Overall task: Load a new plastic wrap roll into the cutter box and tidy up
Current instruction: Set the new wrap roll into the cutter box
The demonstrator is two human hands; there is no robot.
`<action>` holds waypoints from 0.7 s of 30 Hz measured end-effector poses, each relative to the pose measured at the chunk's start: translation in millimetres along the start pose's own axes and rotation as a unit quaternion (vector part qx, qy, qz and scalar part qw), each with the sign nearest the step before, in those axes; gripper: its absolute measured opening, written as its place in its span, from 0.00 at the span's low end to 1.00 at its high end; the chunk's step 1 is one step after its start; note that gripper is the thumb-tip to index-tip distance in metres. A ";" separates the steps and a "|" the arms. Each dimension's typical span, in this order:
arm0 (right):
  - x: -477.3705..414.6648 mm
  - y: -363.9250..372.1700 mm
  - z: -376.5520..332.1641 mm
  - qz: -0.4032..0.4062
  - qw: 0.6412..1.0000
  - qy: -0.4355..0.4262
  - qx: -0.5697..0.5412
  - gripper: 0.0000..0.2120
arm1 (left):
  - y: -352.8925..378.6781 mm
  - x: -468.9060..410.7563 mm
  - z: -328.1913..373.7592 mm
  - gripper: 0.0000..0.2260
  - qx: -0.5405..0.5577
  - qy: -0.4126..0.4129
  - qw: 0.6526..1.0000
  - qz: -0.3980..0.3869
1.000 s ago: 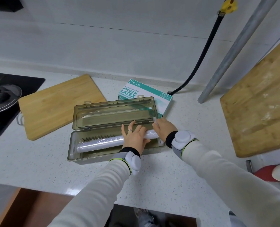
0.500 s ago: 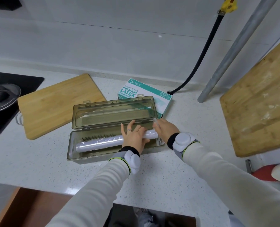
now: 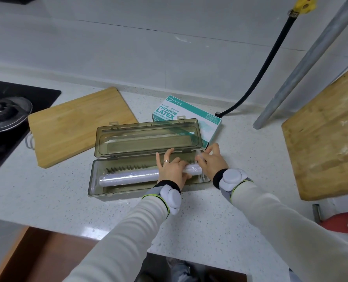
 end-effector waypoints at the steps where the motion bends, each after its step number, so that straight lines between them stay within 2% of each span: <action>1: -0.3 0.5 0.1 0.001 1.000 -0.006 0.002 0.13 | 0.1 -0.3 0.0 0.12 0.001 0.000 1.000 0.000; 9: -2.4 4.1 2.2 0.000 1.000 -0.012 -0.004 0.13 | 0.3 0.1 0.1 0.13 -0.008 0.000 1.000 -0.003; 15: -7.1 4.8 1.5 -0.005 0.997 0.067 -0.023 0.18 | 2.2 -0.7 0.5 0.12 -0.019 -0.001 1.000 -0.006; 21: -11.1 9.6 -2.5 -0.014 0.998 0.062 0.001 0.17 | 7.2 -1.9 -1.1 0.12 -0.029 0.004 1.000 0.000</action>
Point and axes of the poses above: each hand's wrist, its own x-axis away from the middle knuckle, its own y-axis out of the palm, z = x × y, the point moved 4 cm from there along -x, towards the middle knuckle, and after that the axes turned 12 degrees about z, right-handed, at the moved point
